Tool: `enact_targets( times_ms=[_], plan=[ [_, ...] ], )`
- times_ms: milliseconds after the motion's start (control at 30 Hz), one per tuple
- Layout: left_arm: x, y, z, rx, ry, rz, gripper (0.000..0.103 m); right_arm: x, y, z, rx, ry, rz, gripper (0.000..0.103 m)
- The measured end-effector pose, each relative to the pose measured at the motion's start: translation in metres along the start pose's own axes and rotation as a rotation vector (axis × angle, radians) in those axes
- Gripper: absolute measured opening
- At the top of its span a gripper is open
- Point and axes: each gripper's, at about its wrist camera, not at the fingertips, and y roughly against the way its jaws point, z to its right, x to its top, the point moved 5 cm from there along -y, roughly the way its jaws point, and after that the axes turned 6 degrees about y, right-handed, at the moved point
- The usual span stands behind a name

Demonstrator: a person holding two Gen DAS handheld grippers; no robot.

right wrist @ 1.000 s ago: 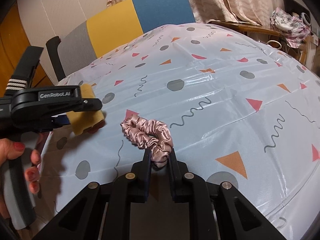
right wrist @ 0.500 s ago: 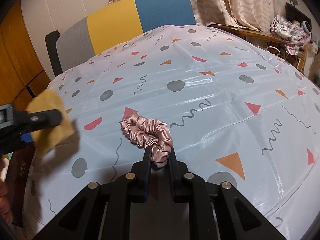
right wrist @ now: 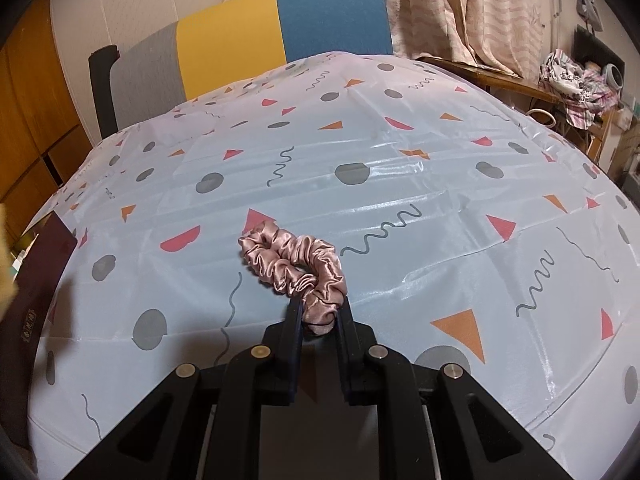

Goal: Organize rigid objects
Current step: 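Drop the tan sponge into the gold tray with the left tool while the right tool holds the scrunchie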

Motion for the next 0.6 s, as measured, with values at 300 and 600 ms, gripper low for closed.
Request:
enact_targets(
  times_ms=[300,600],
  plan=[
    [0.014,0.059,-0.064,0.028,0.101,0.097,0.061,0.002,0.005,-0.004,-0.025,0.032,0.019,0.015],
    [0.023,0.071,-0.13,0.056,0.237,0.102,0.061,0.003,0.028,-0.005,-0.012,0.022,0.117,0.015]
  ],
)
